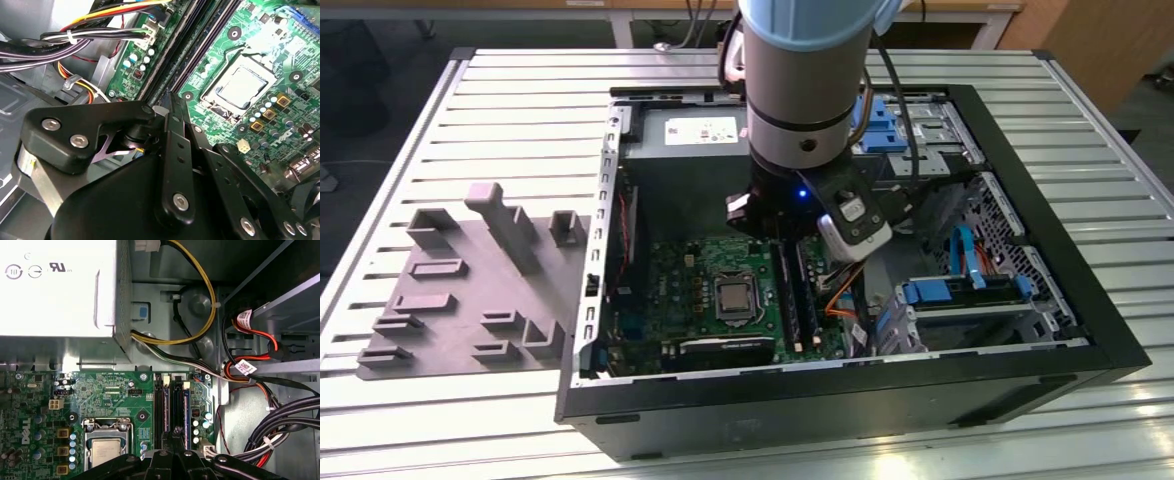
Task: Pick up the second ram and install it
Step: 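Press down the second ram until it locks into place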
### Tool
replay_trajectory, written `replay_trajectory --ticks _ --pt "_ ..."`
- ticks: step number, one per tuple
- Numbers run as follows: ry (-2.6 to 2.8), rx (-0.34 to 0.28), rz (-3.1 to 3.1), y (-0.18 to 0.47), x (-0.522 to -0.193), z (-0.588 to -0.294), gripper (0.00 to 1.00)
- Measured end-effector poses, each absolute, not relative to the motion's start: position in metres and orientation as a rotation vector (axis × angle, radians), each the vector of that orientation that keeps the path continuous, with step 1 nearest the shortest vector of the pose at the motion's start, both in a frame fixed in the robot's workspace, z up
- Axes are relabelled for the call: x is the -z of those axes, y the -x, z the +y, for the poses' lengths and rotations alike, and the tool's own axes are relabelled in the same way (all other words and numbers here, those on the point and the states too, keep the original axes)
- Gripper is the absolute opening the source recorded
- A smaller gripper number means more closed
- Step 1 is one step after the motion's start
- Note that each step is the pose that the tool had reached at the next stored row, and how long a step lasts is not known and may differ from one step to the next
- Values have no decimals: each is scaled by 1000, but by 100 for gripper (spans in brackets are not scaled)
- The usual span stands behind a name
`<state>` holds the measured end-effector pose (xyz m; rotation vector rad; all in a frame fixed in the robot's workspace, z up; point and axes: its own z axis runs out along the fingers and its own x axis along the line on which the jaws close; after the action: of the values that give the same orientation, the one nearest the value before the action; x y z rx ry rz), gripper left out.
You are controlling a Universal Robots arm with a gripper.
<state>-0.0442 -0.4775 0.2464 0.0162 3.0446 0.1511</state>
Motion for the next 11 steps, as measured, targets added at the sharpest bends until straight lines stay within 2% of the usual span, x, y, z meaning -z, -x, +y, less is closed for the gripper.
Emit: replay_trajectory --ticks 11 --pt "-16 -151 3045 44 -246 -473 11"
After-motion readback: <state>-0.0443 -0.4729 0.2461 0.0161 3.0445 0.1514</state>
